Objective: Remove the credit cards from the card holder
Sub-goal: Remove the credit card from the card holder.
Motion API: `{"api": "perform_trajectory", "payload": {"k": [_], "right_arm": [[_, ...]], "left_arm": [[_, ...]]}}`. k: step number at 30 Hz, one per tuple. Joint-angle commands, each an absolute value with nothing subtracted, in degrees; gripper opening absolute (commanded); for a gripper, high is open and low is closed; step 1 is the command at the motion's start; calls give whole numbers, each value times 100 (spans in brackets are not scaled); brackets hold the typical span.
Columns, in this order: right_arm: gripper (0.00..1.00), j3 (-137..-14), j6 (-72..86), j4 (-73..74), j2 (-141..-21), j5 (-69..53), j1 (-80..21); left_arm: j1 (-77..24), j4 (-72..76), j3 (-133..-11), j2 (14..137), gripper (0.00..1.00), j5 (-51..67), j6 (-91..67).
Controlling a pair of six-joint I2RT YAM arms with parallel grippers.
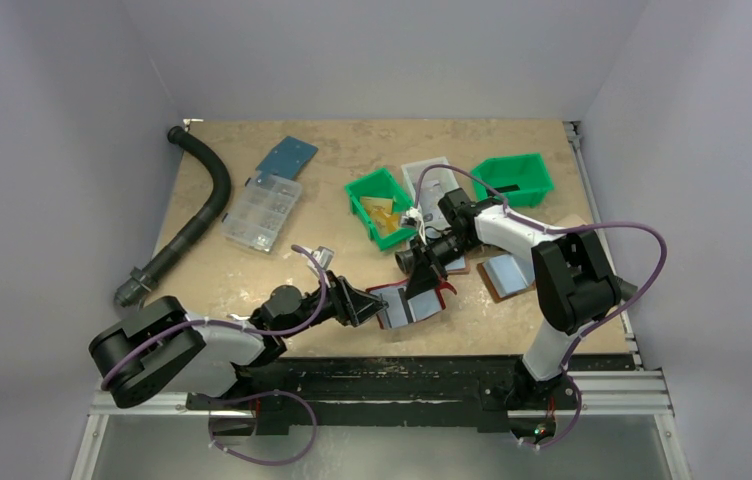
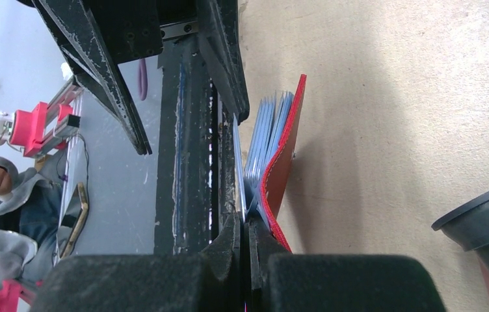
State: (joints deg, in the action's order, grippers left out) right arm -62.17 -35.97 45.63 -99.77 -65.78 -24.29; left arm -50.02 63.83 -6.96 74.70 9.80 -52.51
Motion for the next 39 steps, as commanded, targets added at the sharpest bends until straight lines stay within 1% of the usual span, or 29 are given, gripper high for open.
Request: {"api": "perform_trajectory", "payload": {"k": [1,7,14,17,19,22,24,25,27,30,36,39], "right_arm": [[0,-6460,-3598,4651,-9932,-7003,-2397],[0,-6469,-3629,4682,-9941,-7046,-2399],[0,-6474,-3648,4717,-9940,-7101,-2388],[0,-6473,-3657,4711,-9962,-7102,-2390],[0,-6477,-3666,4713,-9958,-7097,-2388],[0,-6476,-3665,4720,-9958,-7093,-2382],[0,-6477,-3673,4720,-9966,-7093,-2381],[0,-6476,-3678,4726,-9967,-7093,-2382],[0,-6484,-3701,4756,-9963,-7093,-2379],[8,-6510,-3809,4861,-9960,-7133,-2374],[27,-6496,-3858,4957,-9967,-7092,-2373],[32,-6487,-3893,5000,-9972,-6979,-2373]], "left_arm": [[-5029,6600,-814,7447,59,954,-5187],[-5058,6738,-910,7644,58,1048,-5222],[-5093,7461,-896,8327,48,1153,-5396],[-5137,8166,-927,8736,39,1286,-5491],[-5147,8564,-920,9007,27,1390,-5533],[-5155,9012,-890,9286,16,1470,-5590],[-5152,9166,-879,9376,3,1504,-5583],[-5152,9204,-879,9404,0,1522,-5558],[-5150,9272,-859,9449,0,1554,-5518],[-5153,9384,-757,9490,0,1503,-5402],[-5151,9611,-583,9527,0,1442,-5075],[-5150,9826,-515,9560,0,1442,-4966]]}}
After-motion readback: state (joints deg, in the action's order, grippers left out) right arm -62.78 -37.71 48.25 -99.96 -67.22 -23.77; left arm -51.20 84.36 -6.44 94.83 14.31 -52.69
